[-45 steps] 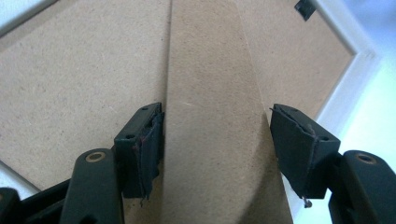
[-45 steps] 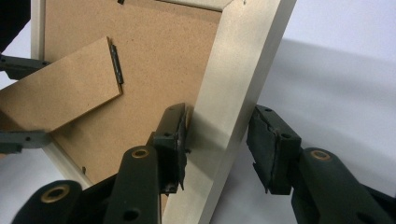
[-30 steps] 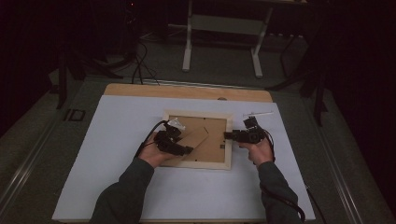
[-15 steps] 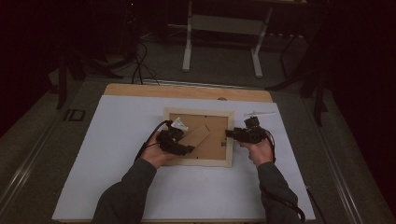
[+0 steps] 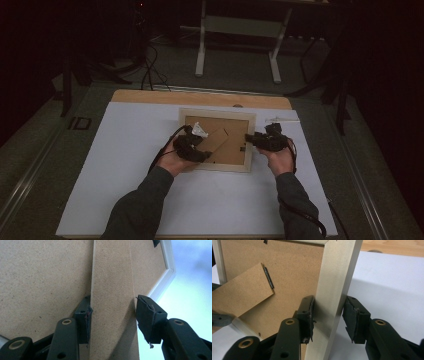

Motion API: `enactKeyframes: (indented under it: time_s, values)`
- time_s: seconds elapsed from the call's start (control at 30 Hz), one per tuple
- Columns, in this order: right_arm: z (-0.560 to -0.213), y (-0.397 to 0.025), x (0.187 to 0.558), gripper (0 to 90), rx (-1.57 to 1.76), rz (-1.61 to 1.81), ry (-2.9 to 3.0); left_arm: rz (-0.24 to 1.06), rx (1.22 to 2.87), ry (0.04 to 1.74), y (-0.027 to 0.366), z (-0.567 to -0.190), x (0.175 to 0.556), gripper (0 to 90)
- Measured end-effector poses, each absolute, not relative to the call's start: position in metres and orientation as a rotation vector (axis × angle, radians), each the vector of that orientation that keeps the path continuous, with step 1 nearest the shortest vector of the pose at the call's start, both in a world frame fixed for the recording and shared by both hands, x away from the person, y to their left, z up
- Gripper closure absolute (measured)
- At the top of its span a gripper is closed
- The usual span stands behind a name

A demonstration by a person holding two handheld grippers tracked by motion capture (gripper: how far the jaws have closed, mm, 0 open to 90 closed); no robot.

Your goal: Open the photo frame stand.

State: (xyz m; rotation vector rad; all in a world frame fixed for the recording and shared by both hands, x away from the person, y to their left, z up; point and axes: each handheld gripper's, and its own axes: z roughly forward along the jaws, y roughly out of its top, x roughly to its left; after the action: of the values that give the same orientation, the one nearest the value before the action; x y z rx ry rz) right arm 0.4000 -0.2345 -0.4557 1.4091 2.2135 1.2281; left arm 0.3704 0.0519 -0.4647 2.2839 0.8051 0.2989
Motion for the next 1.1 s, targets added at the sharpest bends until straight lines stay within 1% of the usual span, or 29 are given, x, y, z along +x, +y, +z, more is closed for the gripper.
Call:
enactKeyframes:
  time_s: [0.27, 0.6, 0.8, 1.1]
  values:
    - [-0.452, -0.237, 0.398, 61.6, 1.397, 1.245, 2.159, 0.374, 2.301, 0.798, 0.044, -0.461, 0.373, 51.5]
    - [-0.449, -0.238, 0.396, 61.7, 1.392, 1.250, 2.123, 0.431, 2.310, 0.782, 0.039, -0.460, 0.374, 51.8]
    - [-0.444, -0.237, 0.394, 62.0, 1.360, 1.250, 2.109, 0.496, 2.319, 0.756, 0.037, -0.457, 0.375, 52.5]
    - [-0.442, -0.235, 0.392, 62.1, 1.330, 1.244, 2.094, 0.537, 2.322, 0.730, 0.038, -0.455, 0.374, 52.7]
